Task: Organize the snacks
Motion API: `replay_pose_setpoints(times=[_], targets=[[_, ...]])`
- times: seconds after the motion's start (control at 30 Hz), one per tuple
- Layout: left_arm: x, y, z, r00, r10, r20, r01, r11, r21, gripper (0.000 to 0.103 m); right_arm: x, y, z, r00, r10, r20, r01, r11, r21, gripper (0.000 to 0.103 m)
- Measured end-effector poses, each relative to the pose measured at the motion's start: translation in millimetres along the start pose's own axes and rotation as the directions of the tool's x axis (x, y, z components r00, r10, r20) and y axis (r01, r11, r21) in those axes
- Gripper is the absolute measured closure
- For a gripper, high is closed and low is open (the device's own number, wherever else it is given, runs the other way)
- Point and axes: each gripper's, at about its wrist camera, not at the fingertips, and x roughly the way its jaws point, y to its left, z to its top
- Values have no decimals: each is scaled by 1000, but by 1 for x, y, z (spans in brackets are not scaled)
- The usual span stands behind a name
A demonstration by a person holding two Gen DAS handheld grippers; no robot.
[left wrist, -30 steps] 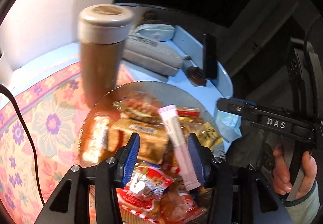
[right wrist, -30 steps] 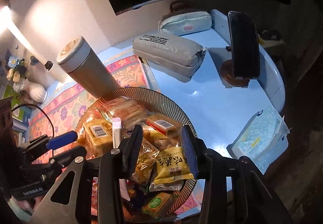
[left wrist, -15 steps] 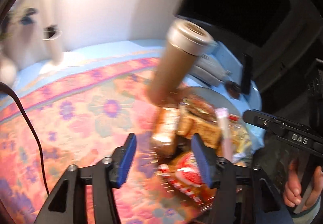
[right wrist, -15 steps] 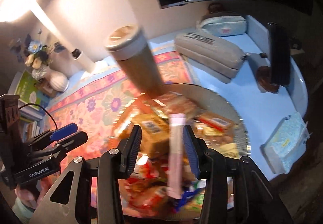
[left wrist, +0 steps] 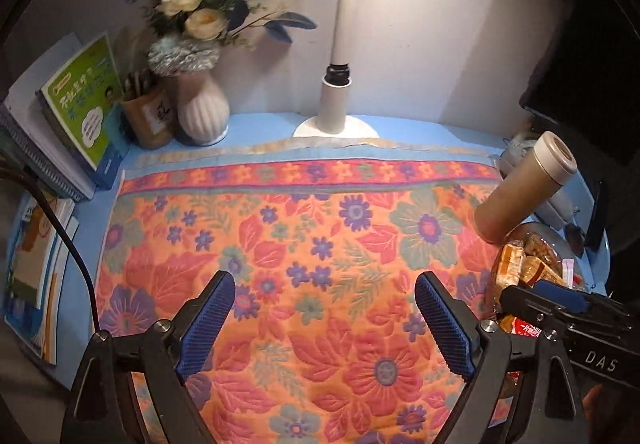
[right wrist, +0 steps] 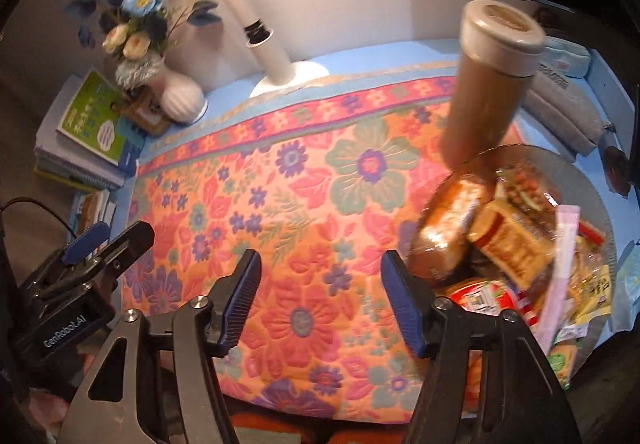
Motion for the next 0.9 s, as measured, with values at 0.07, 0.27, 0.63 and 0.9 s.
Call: replay_pose_setpoints(times=[0.07,0.27,0.63,0.9], targets=[[-1,14,-5,1000,17,-11,-17,999,-35,13,7,16,-4,1000,5,-13,-5,1000,-13,37],[-5,52,-21,999,39,-23,-41,992,-116,13,28,62,-14,998,-48,-40,44,994,-99,37],[-12,82,-33,992,126,17,-124,988,-88,13,40,106,-27,994,-104,-23,99,984,-150,37],[-12,95,-32,992,120,28,-118,991,-64,11,43,117,-40,988,-152,-13,149,979,-136,37]])
